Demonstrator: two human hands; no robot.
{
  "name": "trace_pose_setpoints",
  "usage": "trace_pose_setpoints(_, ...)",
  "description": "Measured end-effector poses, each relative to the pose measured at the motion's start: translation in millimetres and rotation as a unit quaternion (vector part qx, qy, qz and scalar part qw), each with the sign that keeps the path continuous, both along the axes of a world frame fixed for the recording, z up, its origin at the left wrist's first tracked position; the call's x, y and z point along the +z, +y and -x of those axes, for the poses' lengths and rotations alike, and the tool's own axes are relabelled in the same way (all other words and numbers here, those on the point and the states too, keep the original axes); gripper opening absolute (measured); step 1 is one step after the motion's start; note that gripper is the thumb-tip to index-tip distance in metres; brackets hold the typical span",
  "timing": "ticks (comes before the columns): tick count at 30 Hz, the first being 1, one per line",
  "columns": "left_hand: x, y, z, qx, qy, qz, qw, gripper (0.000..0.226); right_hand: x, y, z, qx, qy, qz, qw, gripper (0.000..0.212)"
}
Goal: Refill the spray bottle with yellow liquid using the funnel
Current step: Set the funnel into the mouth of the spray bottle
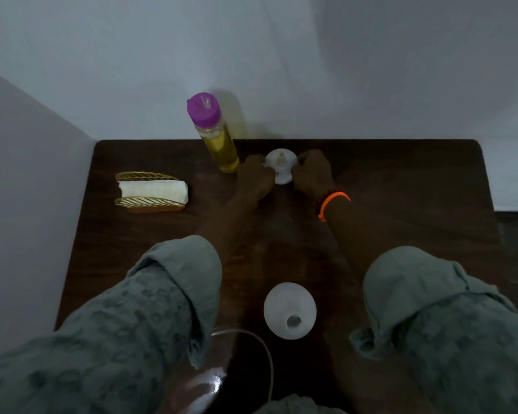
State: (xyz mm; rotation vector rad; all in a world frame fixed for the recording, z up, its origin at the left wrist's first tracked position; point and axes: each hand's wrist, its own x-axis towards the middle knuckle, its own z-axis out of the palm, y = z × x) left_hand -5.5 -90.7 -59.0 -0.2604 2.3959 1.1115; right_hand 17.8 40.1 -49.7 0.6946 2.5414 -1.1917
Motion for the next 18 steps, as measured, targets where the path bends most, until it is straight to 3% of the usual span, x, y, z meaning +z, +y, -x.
trace_pose_setpoints(3, 10, 1, -10, 0.016, 0.002, -0.01, 1.0, 0.05, 13, 1, -11, -0.015, -0.021, 0.015, 1.0, 0.029)
trace_pose_setpoints(11, 58, -11, -69, 0.016, 0.044, -0.068, 0.997, 0.049, 56, -5, -78, -0.098, 0.085, 0.056, 0.99, 0.031)
trace_pose_setpoints(18, 90, -30, -130, 0.043, 0.076, -0.163, 0.983, 0.022, 107, -20, -157, -0.157, 0.196, 0.122, 0.96, 0.025)
